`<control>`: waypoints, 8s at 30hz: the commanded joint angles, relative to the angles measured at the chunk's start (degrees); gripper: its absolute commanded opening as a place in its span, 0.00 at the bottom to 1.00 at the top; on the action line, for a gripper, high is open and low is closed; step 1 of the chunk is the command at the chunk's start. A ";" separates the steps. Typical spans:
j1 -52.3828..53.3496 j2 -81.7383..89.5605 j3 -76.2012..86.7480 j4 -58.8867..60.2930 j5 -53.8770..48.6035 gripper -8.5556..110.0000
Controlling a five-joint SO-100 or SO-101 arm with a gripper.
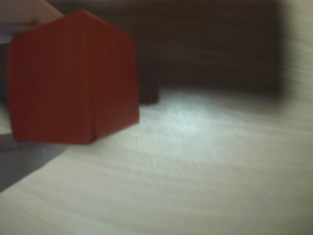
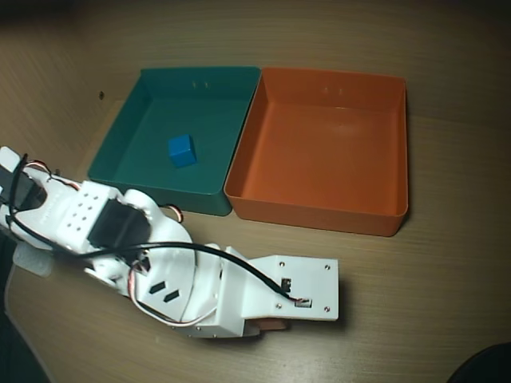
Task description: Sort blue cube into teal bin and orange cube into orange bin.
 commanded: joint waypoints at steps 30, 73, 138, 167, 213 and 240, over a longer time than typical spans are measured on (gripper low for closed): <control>-25.05 15.56 -3.96 -0.44 16.52 0.02; -29.09 -11.78 -28.74 -0.62 16.52 0.43; -14.50 76.29 52.38 -0.70 15.47 0.02; -10.90 135.00 117.16 -0.70 15.38 0.03; -4.75 138.25 137.02 12.92 16.35 0.02; -4.75 138.25 137.02 12.92 16.35 0.03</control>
